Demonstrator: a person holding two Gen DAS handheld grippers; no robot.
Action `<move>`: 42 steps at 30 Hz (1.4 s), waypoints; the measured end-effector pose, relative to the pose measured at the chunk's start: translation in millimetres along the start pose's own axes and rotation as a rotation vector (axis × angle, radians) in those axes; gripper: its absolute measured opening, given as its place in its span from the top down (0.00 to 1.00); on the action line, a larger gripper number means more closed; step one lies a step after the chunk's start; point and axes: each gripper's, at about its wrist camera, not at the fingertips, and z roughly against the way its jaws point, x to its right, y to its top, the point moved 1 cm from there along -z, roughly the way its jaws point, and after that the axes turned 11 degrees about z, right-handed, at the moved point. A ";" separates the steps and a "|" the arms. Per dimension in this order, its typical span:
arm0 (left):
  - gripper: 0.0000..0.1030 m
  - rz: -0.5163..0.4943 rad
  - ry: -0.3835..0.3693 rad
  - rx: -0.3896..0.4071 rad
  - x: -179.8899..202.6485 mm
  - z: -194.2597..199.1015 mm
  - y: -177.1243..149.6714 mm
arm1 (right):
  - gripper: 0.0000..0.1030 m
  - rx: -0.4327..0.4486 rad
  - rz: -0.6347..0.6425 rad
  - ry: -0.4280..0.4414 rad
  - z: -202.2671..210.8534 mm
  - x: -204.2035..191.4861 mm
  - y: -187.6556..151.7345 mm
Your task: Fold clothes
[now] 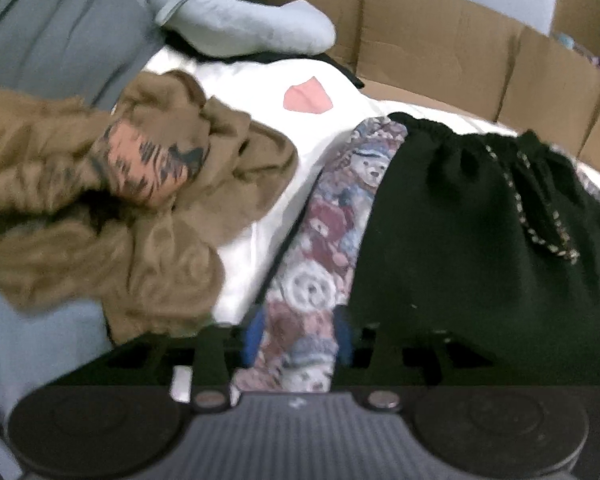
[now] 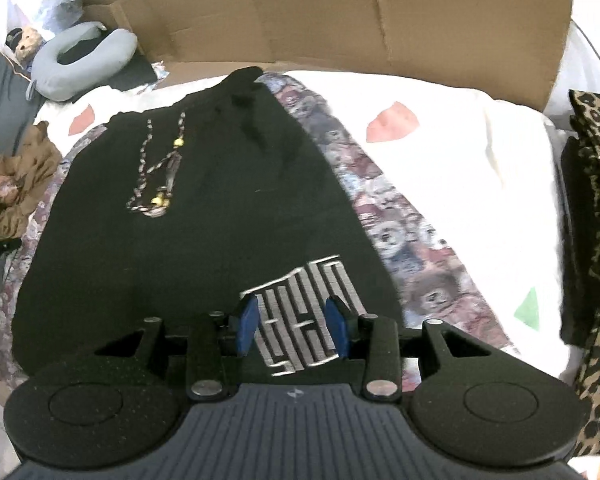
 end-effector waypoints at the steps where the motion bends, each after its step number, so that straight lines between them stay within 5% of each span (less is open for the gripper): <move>1: 0.57 -0.018 0.009 -0.001 0.9 -3.1 2.2 | 0.57 -0.004 0.001 -0.011 -1.3 4.9 -1.3; 11: 0.58 -0.082 0.037 -0.041 -7.0 -38.9 1.3 | 0.57 0.029 -0.029 -0.038 -6.1 41.2 -7.8; 12: 0.61 -0.078 0.032 -0.038 -9.0 -40.0 0.4 | 0.57 0.028 -0.026 -0.043 -6.1 43.6 -7.4; 15: 0.97 -0.066 0.021 -0.024 -12.9 -39.4 -0.2 | 0.57 0.032 -0.024 -0.062 -5.3 49.5 -5.2; 16: 0.98 -0.064 0.021 -0.021 -13.7 -38.8 -0.1 | 0.57 0.034 -0.028 -0.066 -5.4 51.6 -4.6; 29: 0.97 -0.073 0.068 -0.015 -14.7 -40.9 3.0 | 0.57 0.067 -0.040 -0.148 -15.3 80.3 5.5; 36: 0.76 -0.027 0.036 -0.033 -18.5 -39.9 4.7 | 0.57 0.065 -0.022 -0.165 -37.1 97.2 18.4; 42: 0.72 -0.020 0.030 -0.053 -17.8 -43.1 10.0 | 0.58 0.059 -0.013 -0.161 -60.6 97.5 32.2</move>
